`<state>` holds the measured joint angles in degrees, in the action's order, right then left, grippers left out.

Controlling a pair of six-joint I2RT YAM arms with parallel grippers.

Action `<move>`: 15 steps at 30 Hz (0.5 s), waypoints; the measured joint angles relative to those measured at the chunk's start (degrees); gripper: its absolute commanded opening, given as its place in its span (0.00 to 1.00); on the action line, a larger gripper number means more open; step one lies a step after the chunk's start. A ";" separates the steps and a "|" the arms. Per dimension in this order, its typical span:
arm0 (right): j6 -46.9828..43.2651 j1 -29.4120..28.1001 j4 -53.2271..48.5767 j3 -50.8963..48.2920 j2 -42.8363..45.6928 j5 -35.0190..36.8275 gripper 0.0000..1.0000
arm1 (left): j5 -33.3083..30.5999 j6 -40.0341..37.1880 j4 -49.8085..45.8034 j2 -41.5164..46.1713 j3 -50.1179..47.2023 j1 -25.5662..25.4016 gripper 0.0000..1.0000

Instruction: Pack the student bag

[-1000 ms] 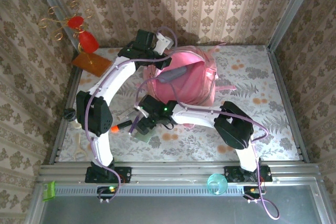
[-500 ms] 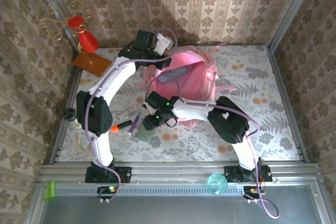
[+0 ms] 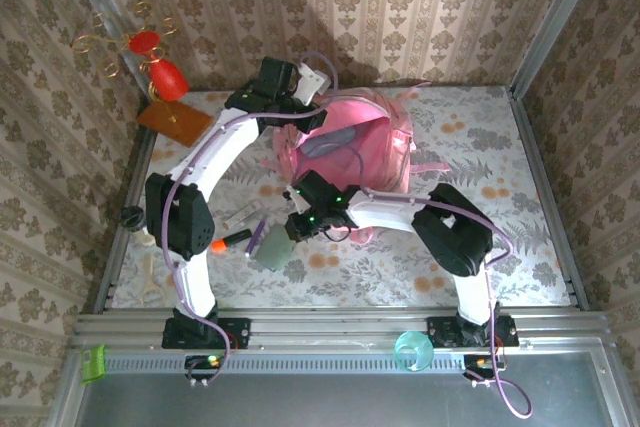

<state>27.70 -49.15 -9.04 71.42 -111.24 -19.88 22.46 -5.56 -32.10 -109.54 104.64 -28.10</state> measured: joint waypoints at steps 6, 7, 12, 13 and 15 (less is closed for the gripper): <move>1.31 4.20 0.74 -6.45 12.24 -4.11 0.00 | -0.02 0.00 0.02 0.00 0.00 0.00 0.00; 2.10 5.33 1.64 -7.85 15.28 -5.05 0.00 | -0.02 0.02 0.04 0.00 0.00 0.02 0.00; 7.96 13.88 6.71 -12.92 26.62 -6.38 0.00 | 0.00 0.02 0.22 0.00 0.00 0.02 0.00; 9.33 15.82 7.67 -13.55 27.87 -5.75 0.00 | 0.00 0.04 0.24 0.00 0.00 0.02 0.00; 12.13 19.47 9.44 -14.97 29.31 -3.63 0.00 | 0.00 0.09 0.33 0.00 0.00 0.02 0.00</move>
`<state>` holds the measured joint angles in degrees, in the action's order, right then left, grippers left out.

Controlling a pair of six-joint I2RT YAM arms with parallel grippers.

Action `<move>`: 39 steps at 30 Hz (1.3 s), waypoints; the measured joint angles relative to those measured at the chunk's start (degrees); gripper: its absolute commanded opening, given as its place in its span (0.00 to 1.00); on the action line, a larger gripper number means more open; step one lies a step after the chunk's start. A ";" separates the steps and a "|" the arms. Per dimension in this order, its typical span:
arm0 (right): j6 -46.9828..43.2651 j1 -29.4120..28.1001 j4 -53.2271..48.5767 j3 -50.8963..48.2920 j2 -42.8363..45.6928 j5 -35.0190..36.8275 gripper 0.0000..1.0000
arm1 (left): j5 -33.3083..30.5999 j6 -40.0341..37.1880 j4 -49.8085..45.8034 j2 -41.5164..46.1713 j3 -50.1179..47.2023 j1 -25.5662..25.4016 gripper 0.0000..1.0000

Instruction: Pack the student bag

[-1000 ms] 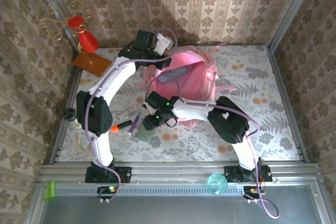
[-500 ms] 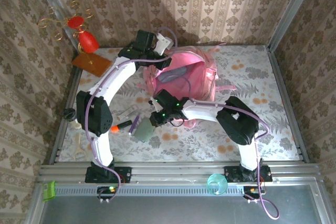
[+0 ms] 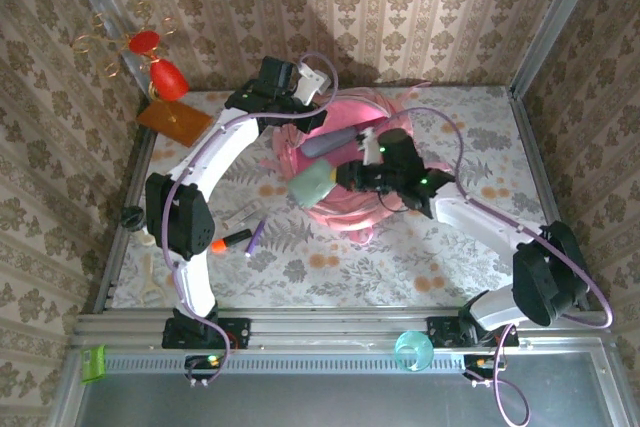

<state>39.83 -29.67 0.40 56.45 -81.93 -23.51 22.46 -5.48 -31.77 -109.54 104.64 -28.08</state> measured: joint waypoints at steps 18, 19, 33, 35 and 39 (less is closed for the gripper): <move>5.18 6.58 1.11 7.37 -14.58 30.53 0.05 | 1.05 1.53 1.73 0.52 -1.57 -0.28 0.00; 5.16 6.60 1.03 8.83 -16.13 31.67 0.12 | 1.09 1.81 1.88 0.55 -1.64 -0.42 0.00; -3.74 7.39 -0.07 3.69 -7.72 26.77 0.56 | -3.21 9.86 9.09 4.42 -9.66 -3.76 0.00; -4.39 7.39 -1.16 -0.46 -1.68 25.51 0.55 | -3.39 10.51 9.40 4.44 -9.79 -3.78 0.00; -5.33 7.45 -2.51 -7.96 8.39 25.31 0.50 | -3.74 11.37 10.03 4.72 -10.49 -3.89 0.00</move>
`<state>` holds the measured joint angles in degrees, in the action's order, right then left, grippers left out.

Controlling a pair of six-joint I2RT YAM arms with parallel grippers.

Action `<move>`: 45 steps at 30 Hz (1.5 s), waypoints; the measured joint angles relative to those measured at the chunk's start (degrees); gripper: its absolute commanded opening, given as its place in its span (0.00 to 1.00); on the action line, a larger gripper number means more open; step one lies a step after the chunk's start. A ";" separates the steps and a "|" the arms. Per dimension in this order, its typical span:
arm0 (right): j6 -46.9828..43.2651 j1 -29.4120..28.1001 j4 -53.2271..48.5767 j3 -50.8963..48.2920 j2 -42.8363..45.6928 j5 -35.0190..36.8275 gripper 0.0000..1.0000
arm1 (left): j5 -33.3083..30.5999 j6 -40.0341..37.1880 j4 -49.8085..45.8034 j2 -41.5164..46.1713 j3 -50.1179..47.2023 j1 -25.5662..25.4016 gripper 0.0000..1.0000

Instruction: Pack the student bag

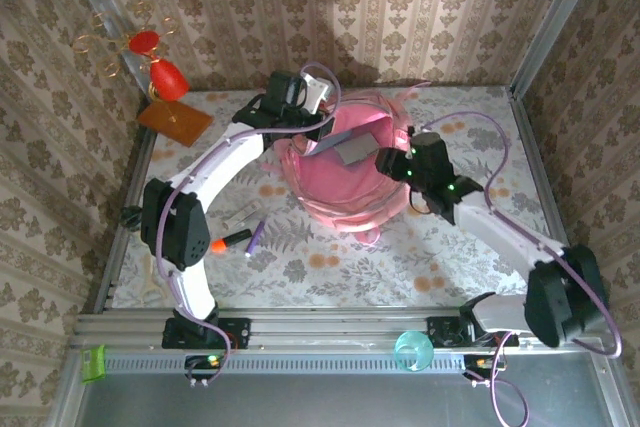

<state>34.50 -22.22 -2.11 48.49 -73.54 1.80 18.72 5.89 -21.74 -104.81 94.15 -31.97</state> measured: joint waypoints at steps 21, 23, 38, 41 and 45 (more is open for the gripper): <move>-1.66 17.53 0.22 20.31 -32.96 -9.75 0.25 | -8.13 8.59 7.69 -0.39 -7.17 -8.79 0.00; -3.06 19.21 -2.08 26.73 -37.07 -12.55 0.26 | -9.75 10.91 9.44 -2.40 -6.56 -10.29 0.02; -7.02 24.17 -6.43 15.56 -16.28 -11.96 0.51 | -8.92 11.43 13.20 -10.51 0.07 -15.96 0.78; -6.43 20.09 -4.85 9.31 -9.31 -11.34 0.55 | -9.11 7.78 14.16 -1.79 -8.63 -14.97 0.89; -5.25 13.42 -3.21 5.33 -6.95 -11.21 0.59 | -8.28 7.19 16.06 6.99 -16.06 -7.52 0.91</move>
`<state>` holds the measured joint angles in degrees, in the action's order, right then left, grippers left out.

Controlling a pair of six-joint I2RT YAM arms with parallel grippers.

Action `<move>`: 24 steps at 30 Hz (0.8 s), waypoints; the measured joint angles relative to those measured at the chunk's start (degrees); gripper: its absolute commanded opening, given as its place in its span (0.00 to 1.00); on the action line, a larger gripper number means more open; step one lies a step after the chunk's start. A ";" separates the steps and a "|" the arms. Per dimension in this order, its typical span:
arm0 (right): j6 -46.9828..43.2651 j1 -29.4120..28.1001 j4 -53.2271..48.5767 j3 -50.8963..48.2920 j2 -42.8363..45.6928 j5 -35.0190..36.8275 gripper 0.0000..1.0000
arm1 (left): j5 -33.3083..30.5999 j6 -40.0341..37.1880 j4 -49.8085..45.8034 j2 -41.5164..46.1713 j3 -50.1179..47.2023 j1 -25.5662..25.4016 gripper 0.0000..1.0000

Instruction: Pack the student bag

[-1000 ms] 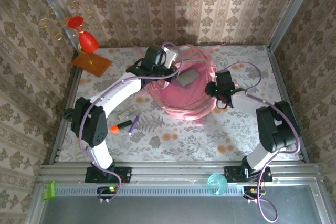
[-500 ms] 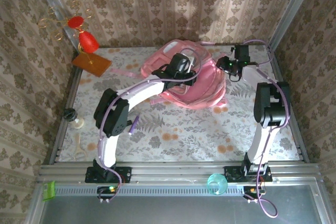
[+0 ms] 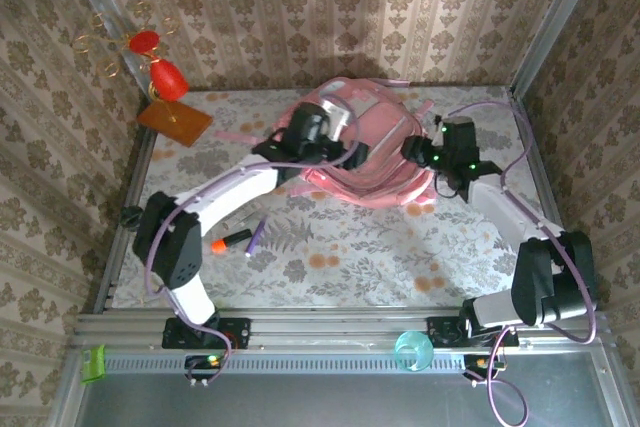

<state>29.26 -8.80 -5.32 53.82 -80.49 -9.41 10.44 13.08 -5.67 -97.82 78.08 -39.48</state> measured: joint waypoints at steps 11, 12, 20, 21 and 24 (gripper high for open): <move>3.78 -3.39 5.60 -0.11 -8.33 -0.48 0.58 | -1.51 0.61 -6.60 -22.93 20.70 19.52 0.90; 3.80 -3.37 5.60 -0.11 -8.90 -0.59 0.58 | -1.49 0.35 -8.09 -25.57 23.80 20.09 0.90; 2.45 -2.89 3.67 3.17 -14.23 -1.60 0.57 | 4.04 -0.04 -16.06 -35.63 34.99 21.22 0.79; 1.99 -2.67 3.08 4.33 -15.17 -1.57 0.56 | 4.90 0.24 -14.99 -34.60 32.72 21.29 0.78; 0.24 -1.51 0.28 8.52 -17.79 -1.31 0.55 | 7.15 1.44 -11.65 -29.24 22.67 21.38 0.77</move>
<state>29.50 -10.31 -5.04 62.35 -98.28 -10.72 17.58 14.52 -17.32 -127.07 100.75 -18.11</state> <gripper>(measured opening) 0.555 0.774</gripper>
